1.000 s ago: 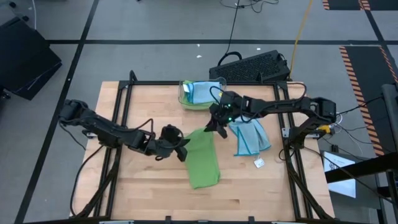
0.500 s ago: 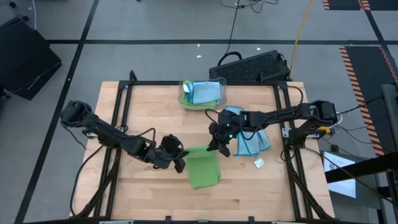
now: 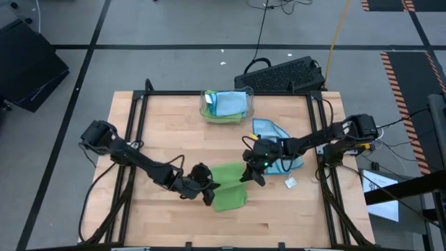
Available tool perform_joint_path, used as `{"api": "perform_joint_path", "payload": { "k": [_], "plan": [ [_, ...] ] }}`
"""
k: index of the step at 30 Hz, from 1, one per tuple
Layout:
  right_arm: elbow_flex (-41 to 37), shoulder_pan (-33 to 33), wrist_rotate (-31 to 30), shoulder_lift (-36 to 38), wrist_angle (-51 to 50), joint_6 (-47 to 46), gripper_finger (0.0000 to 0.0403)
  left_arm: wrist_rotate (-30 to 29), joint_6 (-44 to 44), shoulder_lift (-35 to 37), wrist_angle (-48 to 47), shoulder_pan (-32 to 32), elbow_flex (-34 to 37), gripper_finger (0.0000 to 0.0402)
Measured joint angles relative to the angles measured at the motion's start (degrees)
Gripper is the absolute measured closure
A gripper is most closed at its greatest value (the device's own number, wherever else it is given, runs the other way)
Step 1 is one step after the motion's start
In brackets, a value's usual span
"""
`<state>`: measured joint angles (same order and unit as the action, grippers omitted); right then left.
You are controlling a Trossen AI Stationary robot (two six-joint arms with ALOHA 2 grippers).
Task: Fold microfiber towels
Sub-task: Fold the green microfiber cloth
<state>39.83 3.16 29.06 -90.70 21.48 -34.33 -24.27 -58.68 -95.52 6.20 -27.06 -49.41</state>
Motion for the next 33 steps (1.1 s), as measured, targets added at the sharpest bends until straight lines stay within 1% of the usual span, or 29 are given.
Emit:
{"api": "perform_joint_path", "payload": {
  "k": [3, 5, 9, 12, 15, 19, 23, 27, 33],
  "plan": [
    [-1.67, 1.08, -0.79, -0.78, 2.26, -2.13, 0.0399, 1.11, -0.50, -2.58, 2.72, -0.51, 0.02, 0.0390],
    [-2.67, 1.89, -0.37, -1.14, 4.02, -3.13, 0.0399, 2.34, -0.92, -4.29, 6.13, -0.74, 0.00, 0.0395],
    [-2.63, 3.57, -1.74, -2.99, 6.69, -3.83, 0.0399, 2.79, -2.13, -5.30, 7.21, -0.84, 0.05, 0.0395],
    [-2.56, 4.39, -2.34, -5.08, 9.76, -5.48, 0.0399, 2.79, -2.75, -5.35, 4.92, -0.82, 0.18, 0.0395],
    [-2.65, 4.82, -2.62, -6.27, 10.73, -6.59, 0.0399, 3.11, -2.81, -5.39, 4.87, -0.89, -0.01, 0.0398],
    [-2.60, 5.07, -3.47, -6.54, 10.92, -6.60, 0.0399, 3.43, -2.97, -5.47, 4.17, -0.94, 0.07, 0.0393],
    [-2.60, 5.12, -3.81, -6.54, 11.24, -6.93, 0.0399, 3.31, -2.94, -5.12, 3.94, -0.90, 0.07, 0.0398],
    [-2.71, 3.14, -4.85, -6.54, 12.97, -8.42, 0.0399, 1.15, -1.22, -2.88, 2.17, 0.02, 0.07, 0.0394],
    [-1.86, -3.93, -4.91, -6.51, 14.33, -7.78, 0.0399, -1.73, 2.53, 2.64, -7.51, 3.76, 0.14, 0.0396]
  ]
}}
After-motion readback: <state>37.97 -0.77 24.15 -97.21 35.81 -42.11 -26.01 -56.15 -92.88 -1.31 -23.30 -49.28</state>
